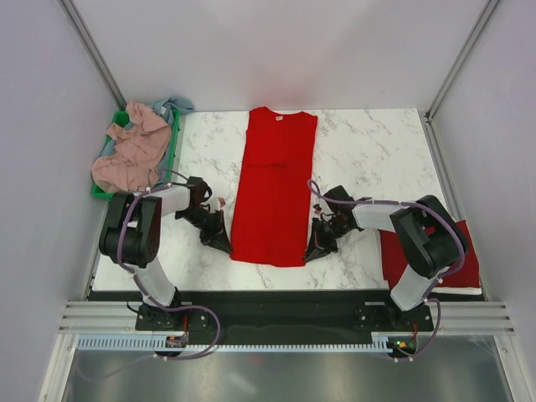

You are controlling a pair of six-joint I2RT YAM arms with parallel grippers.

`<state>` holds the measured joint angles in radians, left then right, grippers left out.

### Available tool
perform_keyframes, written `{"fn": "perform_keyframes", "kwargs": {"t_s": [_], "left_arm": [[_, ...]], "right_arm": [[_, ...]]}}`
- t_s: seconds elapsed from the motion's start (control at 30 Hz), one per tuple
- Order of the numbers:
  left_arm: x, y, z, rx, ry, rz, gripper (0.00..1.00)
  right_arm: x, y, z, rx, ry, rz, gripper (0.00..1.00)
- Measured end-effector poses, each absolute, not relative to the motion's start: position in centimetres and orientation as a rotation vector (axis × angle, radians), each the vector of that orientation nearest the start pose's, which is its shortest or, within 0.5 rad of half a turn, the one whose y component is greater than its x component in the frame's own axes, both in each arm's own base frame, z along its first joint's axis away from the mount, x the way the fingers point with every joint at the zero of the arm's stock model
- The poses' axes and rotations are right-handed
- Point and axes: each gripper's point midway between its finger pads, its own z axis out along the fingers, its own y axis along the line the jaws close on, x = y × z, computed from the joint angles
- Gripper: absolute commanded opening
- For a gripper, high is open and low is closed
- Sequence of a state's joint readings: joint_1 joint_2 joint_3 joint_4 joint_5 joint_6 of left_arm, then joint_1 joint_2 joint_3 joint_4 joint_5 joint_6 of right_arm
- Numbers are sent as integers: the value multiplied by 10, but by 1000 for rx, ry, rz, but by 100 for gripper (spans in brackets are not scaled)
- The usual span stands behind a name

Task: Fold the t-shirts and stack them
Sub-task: Fold the tshirt

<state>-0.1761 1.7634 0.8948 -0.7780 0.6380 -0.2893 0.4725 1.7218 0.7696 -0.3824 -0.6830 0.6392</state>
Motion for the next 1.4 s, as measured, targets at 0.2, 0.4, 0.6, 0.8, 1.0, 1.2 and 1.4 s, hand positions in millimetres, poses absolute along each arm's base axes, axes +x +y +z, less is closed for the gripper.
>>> {"fn": "perform_keyframes", "kwargs": {"t_s": [0.2,0.4,0.6,0.8,1.0,1.2,1.4], "left_arm": [[230,-157,50,-121,3054,-1018,2],[279,-167,89,-9,2887,-1031,2],[326,-171,110,49,2791,-1016,2],[367,-173,99,77,2781,-978,2],[413,-177,80,113,2770,-948,2],[455,-179,67,156,2727,-894,2],[469,-180,56,177,2718,-878,2]], "right_arm": [[211,235,53,41,2925,1157,0],[252,236,96,-42,2739,1158,0],[302,232,119,-40,2640,1121,0],[347,232,111,-39,2611,1066,0],[378,228,87,-39,2625,998,0],[411,222,70,-64,2613,922,0],[441,223,66,-99,2574,874,0]]}}
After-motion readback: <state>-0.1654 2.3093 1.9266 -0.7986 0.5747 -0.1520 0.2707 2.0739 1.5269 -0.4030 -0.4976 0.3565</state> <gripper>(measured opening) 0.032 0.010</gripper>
